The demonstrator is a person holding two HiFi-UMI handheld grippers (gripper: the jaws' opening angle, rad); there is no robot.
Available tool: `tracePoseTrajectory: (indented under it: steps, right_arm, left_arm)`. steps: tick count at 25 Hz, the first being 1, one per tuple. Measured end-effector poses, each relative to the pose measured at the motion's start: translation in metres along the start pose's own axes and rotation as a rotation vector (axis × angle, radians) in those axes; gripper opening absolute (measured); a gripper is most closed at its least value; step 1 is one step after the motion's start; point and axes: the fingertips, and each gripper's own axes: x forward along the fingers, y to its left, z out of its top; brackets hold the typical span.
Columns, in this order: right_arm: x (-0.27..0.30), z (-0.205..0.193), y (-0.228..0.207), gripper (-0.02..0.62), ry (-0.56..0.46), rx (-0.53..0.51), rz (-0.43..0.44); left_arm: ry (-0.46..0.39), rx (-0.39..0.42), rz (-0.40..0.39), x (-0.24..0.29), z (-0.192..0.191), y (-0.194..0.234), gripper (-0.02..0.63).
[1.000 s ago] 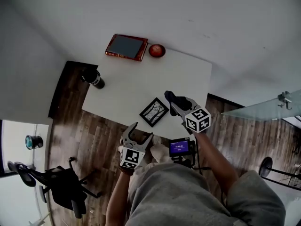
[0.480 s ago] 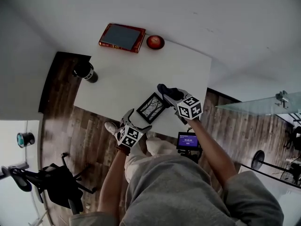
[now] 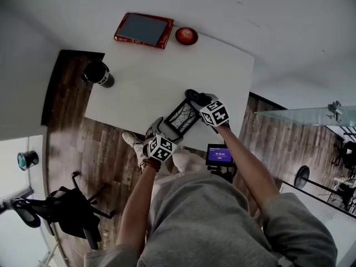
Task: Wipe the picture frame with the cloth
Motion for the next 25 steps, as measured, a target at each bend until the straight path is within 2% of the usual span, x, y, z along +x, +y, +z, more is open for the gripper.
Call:
tracePoseTrajectory:
  steps: [3, 7, 11, 18, 20, 23, 25]
  right_arm:
    - [0.018, -0.012, 0.013, 0.141, 0.068, -0.05, -0.004]
    - [0.025, -0.017, 0.016, 0.135, 0.041, -0.031, -0.09]
    - [0.024, -0.018, 0.019, 0.133, 0.026, -0.032, -0.094]
    - [0.022, -0.014, 0.026, 0.13, 0.049, -0.167, -0.125]
    - [0.022, -0.014, 0.032, 0.13, 0.05, -0.186, -0.108]
    - [0.026, -0.019, 0.057, 0.127, 0.085, -0.218, -0.011]
    - [0.029, -0.024, 0.068, 0.126, 0.108, -0.228, 0.015]
  left_arm:
    - [0.01, 0.0, 0.005, 0.003, 0.002, 0.002, 0.546]
    - [0.006, 0.017, 0.008, 0.002, -0.001, 0.001, 0.54]
    - [0.006, 0.034, 0.0, 0.0, -0.002, 0.0, 0.525]
    - [0.012, 0.038, -0.004, 0.001, -0.002, -0.002, 0.509]
    - [0.012, 0.039, -0.003, 0.001, -0.003, -0.002, 0.508]
    - [0.011, 0.042, -0.005, 0.0, -0.003, -0.002, 0.508]
    - [0.011, 0.04, -0.006, 0.0, -0.002, -0.002, 0.508]
